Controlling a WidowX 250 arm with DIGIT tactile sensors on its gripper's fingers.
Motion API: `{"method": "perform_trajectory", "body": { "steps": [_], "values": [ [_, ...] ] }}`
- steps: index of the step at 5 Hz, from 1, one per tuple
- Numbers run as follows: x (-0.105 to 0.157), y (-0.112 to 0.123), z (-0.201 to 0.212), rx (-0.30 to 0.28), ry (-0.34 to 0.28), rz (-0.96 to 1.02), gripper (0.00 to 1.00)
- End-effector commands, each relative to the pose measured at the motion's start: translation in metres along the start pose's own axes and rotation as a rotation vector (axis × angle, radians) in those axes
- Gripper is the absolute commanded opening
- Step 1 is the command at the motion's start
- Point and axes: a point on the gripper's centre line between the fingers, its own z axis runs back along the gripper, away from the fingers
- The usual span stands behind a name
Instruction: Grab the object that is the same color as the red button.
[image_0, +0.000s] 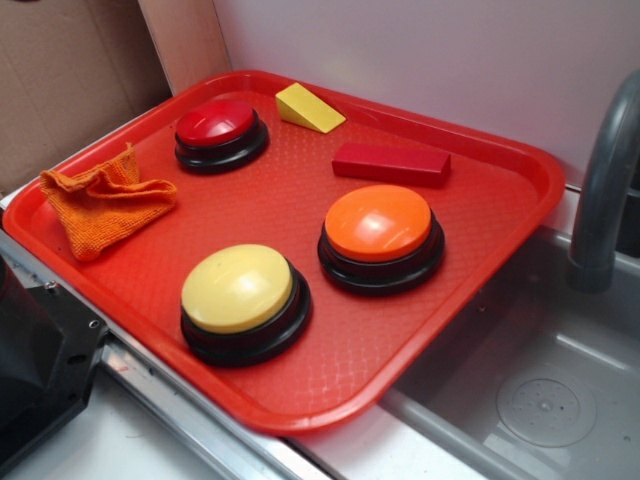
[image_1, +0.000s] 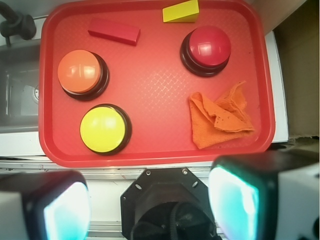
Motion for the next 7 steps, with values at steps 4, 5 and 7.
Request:
{"method": "perform_trajectory", "body": {
  "steps": [4, 5, 7],
  "values": [
    [0.113, -0.010, -0.035, 0.201, -0.079, -0.775, 1.00],
    [0.135, -0.017, -0.054, 0.213, -0.071, -1.001, 1.00],
    [0.168, -0.013, -0.133, 0.114, 0.009, -1.185, 1.00]
  ]
}}
